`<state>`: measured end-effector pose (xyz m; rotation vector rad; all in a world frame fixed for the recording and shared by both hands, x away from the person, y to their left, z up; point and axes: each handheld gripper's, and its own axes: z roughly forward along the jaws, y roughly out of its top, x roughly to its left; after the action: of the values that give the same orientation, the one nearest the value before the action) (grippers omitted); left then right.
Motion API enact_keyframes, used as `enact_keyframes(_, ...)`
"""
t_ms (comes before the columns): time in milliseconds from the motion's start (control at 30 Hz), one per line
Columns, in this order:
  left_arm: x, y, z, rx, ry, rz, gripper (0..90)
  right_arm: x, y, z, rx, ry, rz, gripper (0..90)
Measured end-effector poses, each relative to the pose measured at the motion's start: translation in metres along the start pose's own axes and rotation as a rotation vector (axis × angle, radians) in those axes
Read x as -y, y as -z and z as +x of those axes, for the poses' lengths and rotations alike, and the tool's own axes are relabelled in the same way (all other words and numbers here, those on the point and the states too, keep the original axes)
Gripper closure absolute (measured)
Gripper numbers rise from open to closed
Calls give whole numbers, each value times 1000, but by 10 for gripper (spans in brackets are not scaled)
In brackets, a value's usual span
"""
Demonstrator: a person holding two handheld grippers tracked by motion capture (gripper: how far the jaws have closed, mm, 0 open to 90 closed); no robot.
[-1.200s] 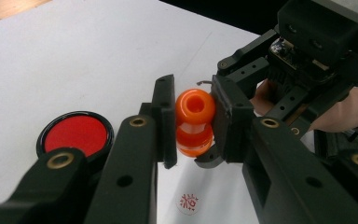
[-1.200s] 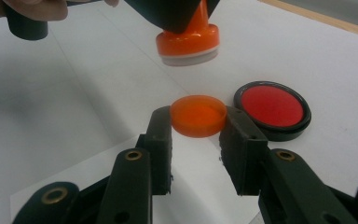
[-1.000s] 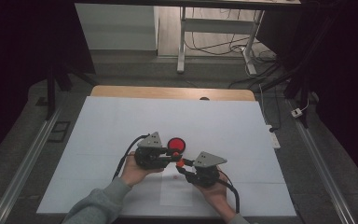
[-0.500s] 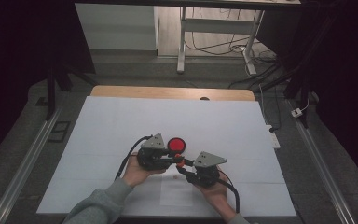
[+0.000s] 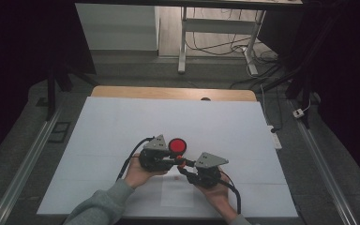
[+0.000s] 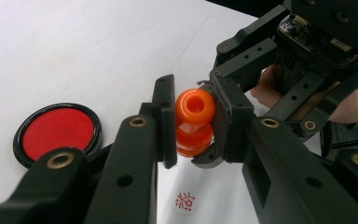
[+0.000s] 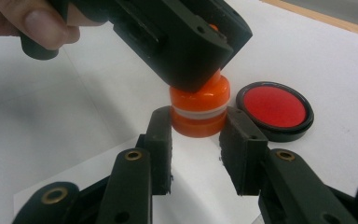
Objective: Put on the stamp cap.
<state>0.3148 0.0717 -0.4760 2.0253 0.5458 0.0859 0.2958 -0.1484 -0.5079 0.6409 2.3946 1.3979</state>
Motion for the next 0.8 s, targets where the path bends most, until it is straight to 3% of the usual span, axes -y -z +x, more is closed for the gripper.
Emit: enact_keyframes(800, 1, -2, 0, 2, -1, 11, 719, 0, 1, 0, 3, 1, -9, 639)
